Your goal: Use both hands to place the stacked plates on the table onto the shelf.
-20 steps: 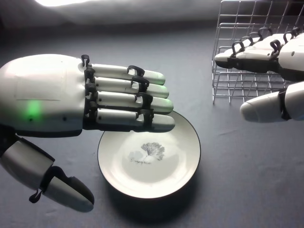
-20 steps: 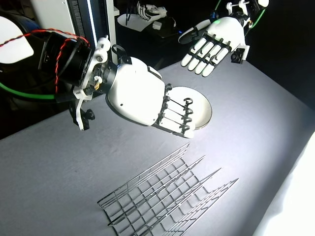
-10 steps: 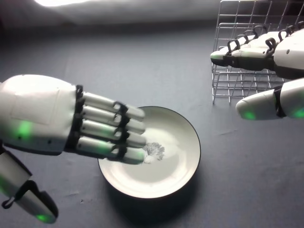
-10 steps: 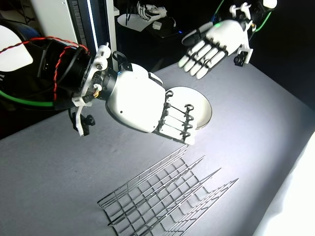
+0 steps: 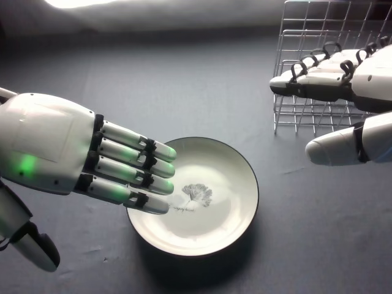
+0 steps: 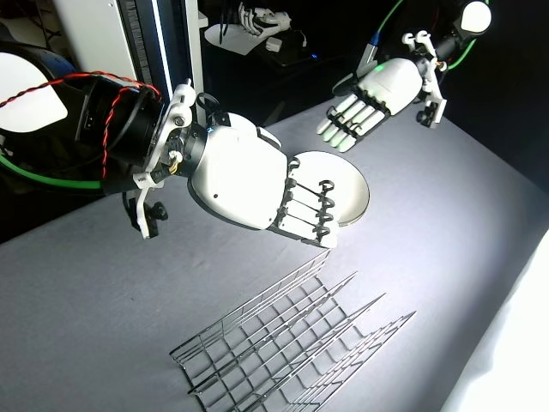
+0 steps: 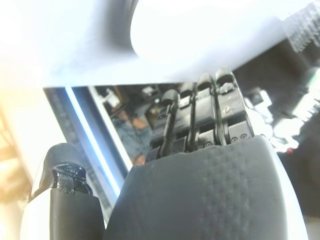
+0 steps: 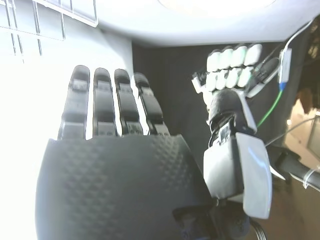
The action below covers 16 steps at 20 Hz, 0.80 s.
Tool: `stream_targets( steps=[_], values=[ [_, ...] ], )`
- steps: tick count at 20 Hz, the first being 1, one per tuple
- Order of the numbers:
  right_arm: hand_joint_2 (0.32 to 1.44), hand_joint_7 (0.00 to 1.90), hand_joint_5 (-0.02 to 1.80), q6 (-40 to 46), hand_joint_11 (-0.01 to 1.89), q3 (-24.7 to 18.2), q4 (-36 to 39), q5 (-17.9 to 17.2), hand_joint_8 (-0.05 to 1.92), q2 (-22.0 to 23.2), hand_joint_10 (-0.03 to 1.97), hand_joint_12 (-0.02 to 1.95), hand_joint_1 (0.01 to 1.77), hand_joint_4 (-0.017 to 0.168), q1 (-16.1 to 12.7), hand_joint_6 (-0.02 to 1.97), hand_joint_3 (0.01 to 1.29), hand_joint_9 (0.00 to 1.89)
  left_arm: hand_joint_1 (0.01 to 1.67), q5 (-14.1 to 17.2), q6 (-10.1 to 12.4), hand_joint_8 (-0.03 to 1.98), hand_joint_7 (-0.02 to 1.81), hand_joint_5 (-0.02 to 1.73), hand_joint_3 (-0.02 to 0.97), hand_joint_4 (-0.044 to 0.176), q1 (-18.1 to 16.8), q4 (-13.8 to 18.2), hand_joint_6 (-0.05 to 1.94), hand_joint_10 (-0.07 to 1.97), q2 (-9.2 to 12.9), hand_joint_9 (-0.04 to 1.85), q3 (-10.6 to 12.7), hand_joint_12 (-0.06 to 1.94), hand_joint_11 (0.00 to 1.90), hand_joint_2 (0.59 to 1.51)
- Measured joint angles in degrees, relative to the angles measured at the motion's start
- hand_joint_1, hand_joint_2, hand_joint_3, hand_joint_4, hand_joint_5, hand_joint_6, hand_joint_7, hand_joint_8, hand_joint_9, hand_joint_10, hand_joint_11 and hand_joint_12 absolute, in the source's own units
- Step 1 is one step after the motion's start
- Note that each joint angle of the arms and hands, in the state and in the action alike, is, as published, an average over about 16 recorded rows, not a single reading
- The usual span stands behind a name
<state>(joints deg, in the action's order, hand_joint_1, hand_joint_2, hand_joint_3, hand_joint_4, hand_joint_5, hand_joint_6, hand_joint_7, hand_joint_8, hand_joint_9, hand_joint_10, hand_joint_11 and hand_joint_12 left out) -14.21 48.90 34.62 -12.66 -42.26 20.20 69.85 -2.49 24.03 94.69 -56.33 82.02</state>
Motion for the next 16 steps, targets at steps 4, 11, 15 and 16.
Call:
stream_targets(
  steps=[4, 11, 15, 16],
  values=[
    [1.22, 0.02, 0.02, 0.01, 0.02, 0.06, 0.52, -0.52, 0.02, -0.02, -0.01, 0.01, 0.02, -0.003, 0.31, 0.00, 0.01, 0.02, 0.02, -0.02, -0.55, -0.01, 0.04, 0.03, 0.021, 0.002, 0.32, 1.51, 0.01, 0.00, -1.88, 0.02, 1.96, 0.00, 0.02, 1.081],
    [1.22, 0.02, 0.02, 0.01, 0.02, 0.07, 1.34, -1.10, 0.02, -0.02, -0.01, 0.01, 0.02, -0.002, 0.53, 0.00, 0.01, 0.02, 0.02, -1.48, -0.84, -0.01, 0.05, 0.04, 0.016, 0.003, 1.92, 4.04, 0.01, 0.00, -4.90, 0.02, 4.76, 0.00, 0.02, 1.084],
    [1.23, 0.02, 0.02, 0.01, 0.02, 0.07, 1.81, -1.40, 0.02, -0.02, -0.01, 0.01, 0.02, -0.003, 0.67, 0.00, 0.01, 0.02, 0.02, -2.22, -1.08, -0.01, 0.04, 0.05, 0.015, 0.004, 2.74, 5.46, 0.01, 0.00, -6.28, 0.02, 6.30, 0.00, 0.02, 1.087],
    [1.23, 0.02, 0.02, 0.01, 0.02, 0.07, 1.92, -1.48, 0.02, -0.02, -0.01, 0.01, 0.02, -0.003, 0.71, 0.00, 0.01, 0.02, 0.02, -2.36, -1.14, -0.01, 0.04, 0.05, 0.015, 0.004, 2.86, 5.79, 0.00, 0.00, -6.61, 0.02, 6.73, 0.00, 0.02, 1.087]
  ],
)
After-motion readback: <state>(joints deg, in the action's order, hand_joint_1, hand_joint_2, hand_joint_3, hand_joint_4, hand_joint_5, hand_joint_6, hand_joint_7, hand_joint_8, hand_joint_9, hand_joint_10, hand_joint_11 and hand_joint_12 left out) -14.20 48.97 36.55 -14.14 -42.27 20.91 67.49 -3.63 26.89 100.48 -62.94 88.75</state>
